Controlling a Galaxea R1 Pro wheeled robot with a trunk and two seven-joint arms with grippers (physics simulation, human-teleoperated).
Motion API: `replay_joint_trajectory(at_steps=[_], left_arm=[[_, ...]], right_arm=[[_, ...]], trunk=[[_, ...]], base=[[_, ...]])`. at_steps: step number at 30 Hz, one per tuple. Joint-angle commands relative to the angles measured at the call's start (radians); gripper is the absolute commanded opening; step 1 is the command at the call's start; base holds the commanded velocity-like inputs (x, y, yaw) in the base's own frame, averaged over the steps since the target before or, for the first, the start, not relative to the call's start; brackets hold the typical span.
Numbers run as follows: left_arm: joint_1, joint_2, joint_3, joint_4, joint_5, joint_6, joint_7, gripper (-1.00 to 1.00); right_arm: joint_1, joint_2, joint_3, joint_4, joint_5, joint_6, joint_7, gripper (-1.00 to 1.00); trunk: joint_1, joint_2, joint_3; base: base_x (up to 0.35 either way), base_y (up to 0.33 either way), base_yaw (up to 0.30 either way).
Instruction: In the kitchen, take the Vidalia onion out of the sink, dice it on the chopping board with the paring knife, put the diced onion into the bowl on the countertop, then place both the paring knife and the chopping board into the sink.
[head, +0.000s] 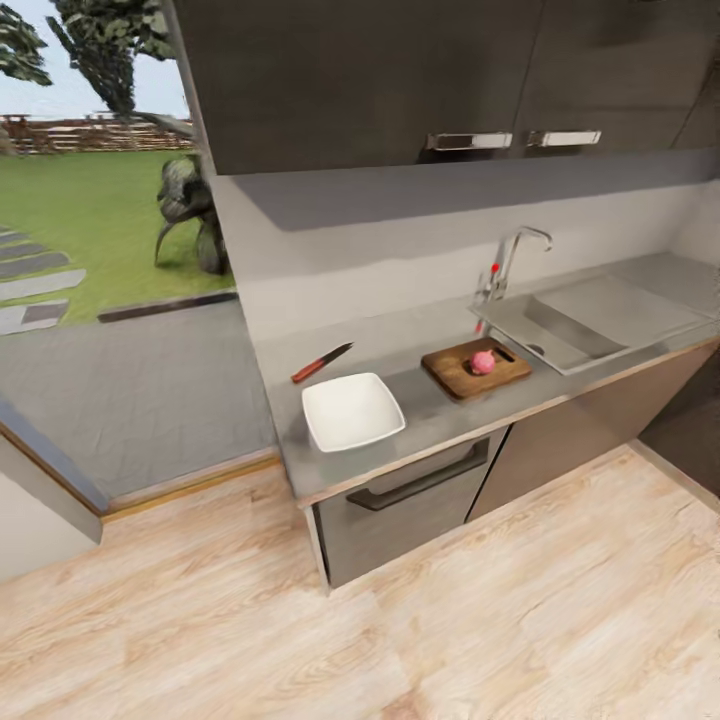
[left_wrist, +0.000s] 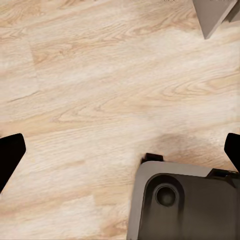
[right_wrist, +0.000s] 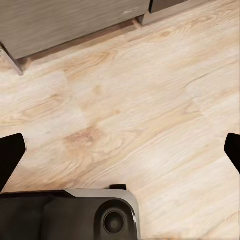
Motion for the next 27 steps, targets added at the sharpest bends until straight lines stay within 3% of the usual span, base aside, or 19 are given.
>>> replay_joint_trajectory(at_steps=[1,27], left_arm=[[0.0,0.001,-0.003,-0.001,0.005,-0.003,0.005,1.0],[0.0,0.001,-0.004,-0.001,0.005,-0.003,0.005,1.0]], right_arm=[[0.0,0.0,0.001,-0.002,-0.002,-0.001,-0.003,1.0],[0.0,0.0,0.001,-0.002,-0.002,-0.001,-0.003,1.0]], trunk=[[0.001,-0.002,-0.001],[0.001,-0.002,-0.001]], base=[[0.0,0.309,-0.2],[0.0,0.309,-0.2]])
